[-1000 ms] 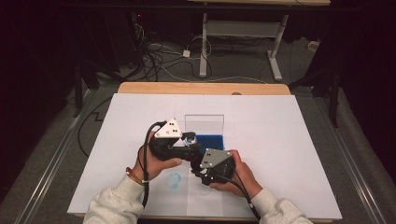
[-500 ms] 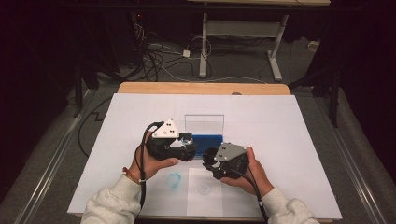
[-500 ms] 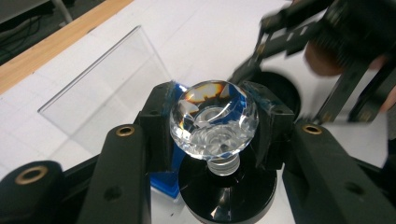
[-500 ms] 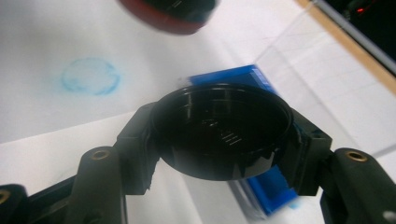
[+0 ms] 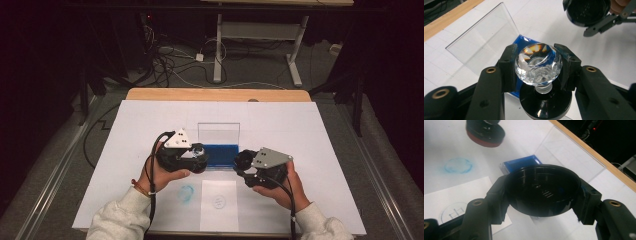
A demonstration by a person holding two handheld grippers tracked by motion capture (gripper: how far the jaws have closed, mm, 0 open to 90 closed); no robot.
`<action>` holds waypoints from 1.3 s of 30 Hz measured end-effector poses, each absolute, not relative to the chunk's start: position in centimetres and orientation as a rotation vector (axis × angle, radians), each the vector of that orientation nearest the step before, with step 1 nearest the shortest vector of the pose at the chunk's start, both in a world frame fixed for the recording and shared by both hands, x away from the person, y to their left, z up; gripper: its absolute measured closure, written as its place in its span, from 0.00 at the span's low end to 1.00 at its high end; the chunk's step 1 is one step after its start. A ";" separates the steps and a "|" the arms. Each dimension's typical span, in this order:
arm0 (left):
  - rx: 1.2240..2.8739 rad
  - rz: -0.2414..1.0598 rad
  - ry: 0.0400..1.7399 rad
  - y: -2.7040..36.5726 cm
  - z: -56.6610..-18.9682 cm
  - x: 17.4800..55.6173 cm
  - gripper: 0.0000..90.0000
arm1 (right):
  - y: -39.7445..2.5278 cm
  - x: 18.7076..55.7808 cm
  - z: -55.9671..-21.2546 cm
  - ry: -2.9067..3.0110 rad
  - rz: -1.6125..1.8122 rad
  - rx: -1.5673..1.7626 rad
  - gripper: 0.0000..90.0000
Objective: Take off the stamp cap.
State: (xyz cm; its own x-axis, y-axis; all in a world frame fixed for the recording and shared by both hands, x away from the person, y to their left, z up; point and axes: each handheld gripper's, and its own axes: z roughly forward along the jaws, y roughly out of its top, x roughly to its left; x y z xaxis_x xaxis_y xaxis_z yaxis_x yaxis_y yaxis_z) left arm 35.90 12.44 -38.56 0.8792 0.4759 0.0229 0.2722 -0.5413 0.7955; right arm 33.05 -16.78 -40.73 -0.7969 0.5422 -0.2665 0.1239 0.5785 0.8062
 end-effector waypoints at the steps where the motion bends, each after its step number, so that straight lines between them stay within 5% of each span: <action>1: 2.174 0.298 0.537 12.5 -38.6 35.9 0.61 | -17.1 33.0 -40.7 2.311 1.131 0.534 0.43; 39: 2.206 0.341 0.524 10.9 -38.4 38.3 0.61 | -26.2 28.9 -42.9 2.192 1.044 0.798 0.43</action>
State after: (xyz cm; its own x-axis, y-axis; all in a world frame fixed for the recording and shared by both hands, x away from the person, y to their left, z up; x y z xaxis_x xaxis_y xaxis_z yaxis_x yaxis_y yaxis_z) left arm 38.29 10.92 -38.36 0.8765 0.4769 0.0662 0.2535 -0.5740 0.7786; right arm 28.90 -26.21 -42.91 -0.6544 0.7169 -0.2404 0.2653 0.5154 0.8149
